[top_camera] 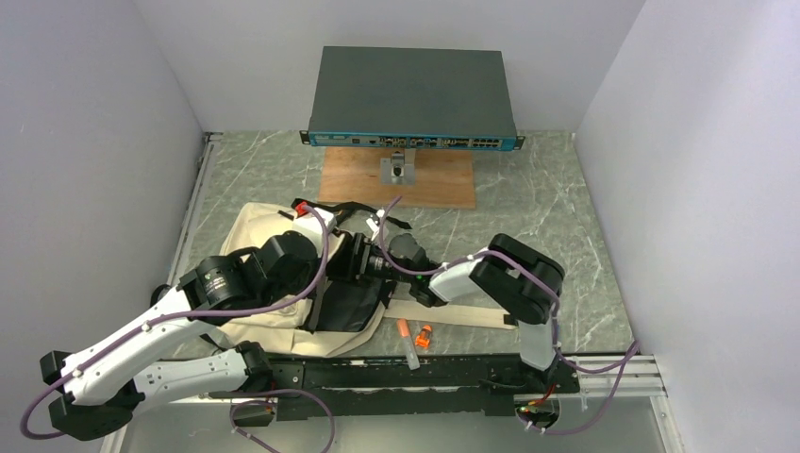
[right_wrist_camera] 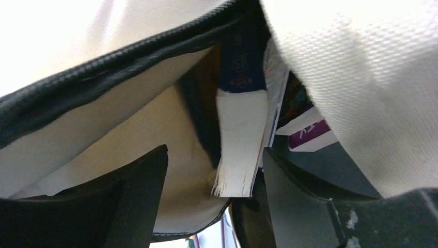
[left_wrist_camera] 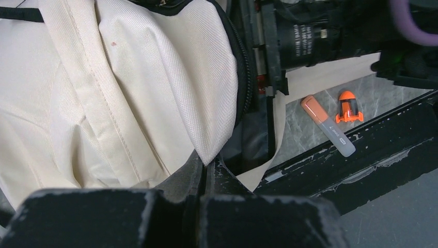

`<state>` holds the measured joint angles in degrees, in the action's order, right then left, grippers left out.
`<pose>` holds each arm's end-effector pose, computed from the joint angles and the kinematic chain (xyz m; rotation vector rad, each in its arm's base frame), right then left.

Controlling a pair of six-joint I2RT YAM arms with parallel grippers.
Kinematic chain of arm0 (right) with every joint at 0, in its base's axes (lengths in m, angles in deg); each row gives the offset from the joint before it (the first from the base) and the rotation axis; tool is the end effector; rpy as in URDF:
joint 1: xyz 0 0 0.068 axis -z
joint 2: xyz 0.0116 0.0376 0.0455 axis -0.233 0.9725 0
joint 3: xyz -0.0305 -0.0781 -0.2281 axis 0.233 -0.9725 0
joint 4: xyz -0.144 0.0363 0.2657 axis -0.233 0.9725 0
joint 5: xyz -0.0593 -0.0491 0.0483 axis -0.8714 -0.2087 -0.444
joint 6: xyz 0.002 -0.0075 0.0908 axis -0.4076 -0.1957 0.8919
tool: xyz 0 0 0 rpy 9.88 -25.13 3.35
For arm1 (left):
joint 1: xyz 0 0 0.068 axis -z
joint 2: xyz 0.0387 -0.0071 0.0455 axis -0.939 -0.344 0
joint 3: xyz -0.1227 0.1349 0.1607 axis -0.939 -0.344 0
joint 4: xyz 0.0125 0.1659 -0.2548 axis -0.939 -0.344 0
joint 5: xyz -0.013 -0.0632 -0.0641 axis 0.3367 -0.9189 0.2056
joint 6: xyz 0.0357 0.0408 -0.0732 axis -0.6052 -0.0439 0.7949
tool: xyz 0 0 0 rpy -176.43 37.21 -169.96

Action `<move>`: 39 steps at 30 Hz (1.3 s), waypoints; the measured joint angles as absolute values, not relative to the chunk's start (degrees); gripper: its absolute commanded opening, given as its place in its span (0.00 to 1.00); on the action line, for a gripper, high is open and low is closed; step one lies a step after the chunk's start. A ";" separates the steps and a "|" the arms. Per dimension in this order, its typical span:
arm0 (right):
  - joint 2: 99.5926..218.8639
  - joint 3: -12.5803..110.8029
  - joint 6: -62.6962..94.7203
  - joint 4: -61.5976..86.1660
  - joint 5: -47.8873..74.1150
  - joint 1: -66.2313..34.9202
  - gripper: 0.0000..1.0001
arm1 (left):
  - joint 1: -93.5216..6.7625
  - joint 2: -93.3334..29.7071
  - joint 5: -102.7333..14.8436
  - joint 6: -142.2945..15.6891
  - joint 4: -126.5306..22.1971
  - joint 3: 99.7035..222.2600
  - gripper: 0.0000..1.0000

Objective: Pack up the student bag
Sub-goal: Place the book in the student bag, then adjust the student bag at the center of the board.

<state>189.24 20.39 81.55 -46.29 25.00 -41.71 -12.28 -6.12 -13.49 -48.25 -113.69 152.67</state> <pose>0.2256 0.3722 0.0794 -0.0071 2.1000 1.8282 0.1552 -0.1873 0.3141 0.4350 2.2658 -0.2999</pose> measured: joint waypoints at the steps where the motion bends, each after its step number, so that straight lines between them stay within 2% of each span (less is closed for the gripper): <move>1: 188.14 19.63 81.10 -45.94 25.05 -41.68 0.57 | -12.28 -6.12 -13.60 -48.18 -113.67 152.65 0.00; 2: 187.09 19.17 80.53 -45.46 25.05 -41.62 0.43 | -12.28 -6.12 -13.73 -48.16 -113.62 152.51 0.00; 3: 186.59 19.15 79.94 -45.41 25.05 -41.58 0.35 | -12.28 -6.10 -13.86 -48.12 -113.64 152.41 0.00; 5: 186.79 19.87 79.81 -45.43 25.24 -41.60 0.30 | -12.28 -6.12 -13.99 -48.01 -113.67 152.34 0.00; 7: 188.45 21.86 80.20 -45.37 25.88 -41.64 0.30 | -12.28 -6.10 -13.99 -47.73 -113.67 152.34 0.00; 12: 191.68 25.14 80.94 -45.24 26.60 -41.84 0.35 | -12.28 -5.60 -13.93 -46.15 -113.56 151.42 0.00; 17: 182.72 12.96 79.43 -41.76 27.41 -38.65 0.42 | -12.28 -4.28 -15.17 -43.97 -110.93 146.20 0.00; 22: 163.38 5.53 69.66 -22.16 25.99 -30.28 0.56 | -12.28 -6.84 -18.36 -41.56 -106.78 140.73 0.00; 25: 155.47 7.45 62.04 -11.36 25.00 -28.61 0.57 | -12.32 -7.56 -20.04 -40.05 -104.44 137.70 0.00; 30: 156.19 18.03 51.11 2.48 25.31 -26.67 0.59 | -12.34 -7.56 -23.02 -37.04 -100.92 132.67 0.00; 31: 157.41 20.48 49.05 4.79 25.46 -26.47 0.60 | -12.38 -7.63 -23.52 -36.53 -100.53 132.10 0.02; 33: 160.14 24.68 46.12 7.79 25.59 -26.19 0.61 | -12.43 -7.69 -24.46 -35.75 -100.01 131.20 0.13; 39: 168.52 33.66 40.49 11.92 26.23 -26.91 0.68 | -12.41 -6.32 -28.88 -33.69 -99.33 129.24 0.70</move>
<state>168.52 33.66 40.49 11.92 26.23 -26.91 -12.41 -6.32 -28.88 -33.69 -99.33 129.24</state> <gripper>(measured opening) 0.646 0.446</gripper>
